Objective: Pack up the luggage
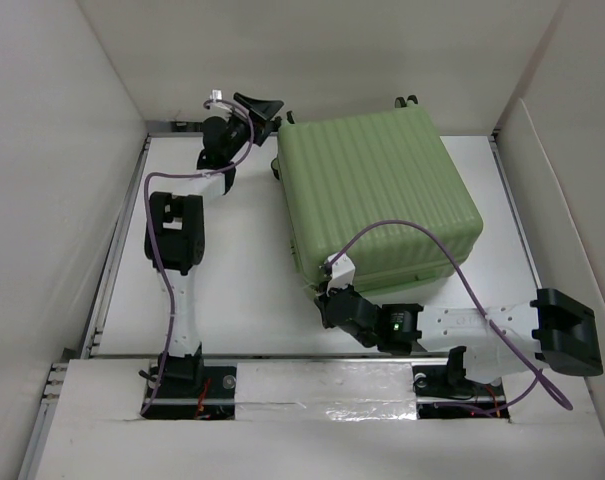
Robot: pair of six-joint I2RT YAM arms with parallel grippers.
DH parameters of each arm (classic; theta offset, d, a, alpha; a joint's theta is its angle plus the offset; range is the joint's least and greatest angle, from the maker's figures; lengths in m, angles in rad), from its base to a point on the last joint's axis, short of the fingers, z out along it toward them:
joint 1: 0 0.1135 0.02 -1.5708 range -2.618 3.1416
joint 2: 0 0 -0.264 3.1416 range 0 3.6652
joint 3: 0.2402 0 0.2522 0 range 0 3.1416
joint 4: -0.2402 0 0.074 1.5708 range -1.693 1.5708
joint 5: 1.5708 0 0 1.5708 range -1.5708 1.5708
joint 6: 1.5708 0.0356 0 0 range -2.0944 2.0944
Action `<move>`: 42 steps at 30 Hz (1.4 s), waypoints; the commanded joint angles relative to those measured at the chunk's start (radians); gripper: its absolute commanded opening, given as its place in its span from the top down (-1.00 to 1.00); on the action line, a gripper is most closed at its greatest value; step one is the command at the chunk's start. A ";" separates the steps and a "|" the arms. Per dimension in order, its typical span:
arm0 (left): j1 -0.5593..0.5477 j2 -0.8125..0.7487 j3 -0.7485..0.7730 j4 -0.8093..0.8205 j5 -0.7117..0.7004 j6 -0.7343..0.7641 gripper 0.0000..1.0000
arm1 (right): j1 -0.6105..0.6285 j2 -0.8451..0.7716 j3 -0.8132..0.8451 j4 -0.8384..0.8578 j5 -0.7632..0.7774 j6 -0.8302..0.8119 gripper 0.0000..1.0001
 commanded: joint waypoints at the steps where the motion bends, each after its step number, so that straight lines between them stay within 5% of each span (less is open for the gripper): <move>1: -0.019 -0.006 0.034 -0.025 0.002 0.004 -0.91 | 0.052 0.004 0.063 0.097 -0.113 0.022 1.00; 5: -0.019 -0.024 0.023 -0.127 -0.057 0.073 -0.91 | 0.052 0.001 0.059 0.094 -0.111 0.022 1.00; 17: -0.039 0.077 0.141 -0.053 -0.019 -0.028 -0.76 | 0.052 -0.001 0.072 0.077 -0.099 0.020 1.00; 21: -0.039 0.083 0.129 0.047 -0.048 -0.082 -0.02 | 0.043 -0.028 0.043 0.095 -0.091 0.034 1.00; 22: -0.039 0.082 0.116 0.067 -0.056 -0.093 0.40 | 0.032 -0.039 0.036 0.103 -0.096 0.036 1.00; 24: -0.039 0.079 0.103 0.110 -0.073 -0.113 0.82 | 0.023 -0.080 0.014 0.126 -0.116 0.042 1.00; 26: -0.030 0.054 0.053 0.148 -0.088 -0.113 1.00 | -0.011 -0.114 -0.018 0.140 -0.134 0.048 1.00; 34: 0.068 -0.266 -0.459 0.407 -0.179 -0.032 1.00 | -0.147 -0.274 -0.069 0.135 -0.182 -0.004 1.00; 42: -0.016 -0.625 -1.202 0.739 -0.373 -0.061 1.00 | -0.444 -0.344 0.032 0.083 -0.298 -0.208 1.00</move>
